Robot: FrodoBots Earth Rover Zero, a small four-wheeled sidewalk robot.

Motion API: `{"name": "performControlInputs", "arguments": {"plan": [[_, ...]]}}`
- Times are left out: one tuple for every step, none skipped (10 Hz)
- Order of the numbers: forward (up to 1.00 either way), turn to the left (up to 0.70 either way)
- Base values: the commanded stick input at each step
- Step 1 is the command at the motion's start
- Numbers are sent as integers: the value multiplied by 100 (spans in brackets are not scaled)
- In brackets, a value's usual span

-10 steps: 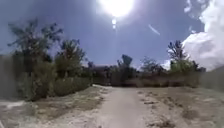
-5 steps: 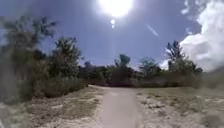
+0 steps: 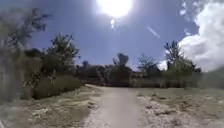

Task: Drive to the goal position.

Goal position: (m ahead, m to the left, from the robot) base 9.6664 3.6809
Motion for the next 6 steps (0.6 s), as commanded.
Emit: {"name": "performControlInputs", "arguments": {"plan": [[85,0],[85,0],[85,0],[85,0],[85,0],[85,0]]}}
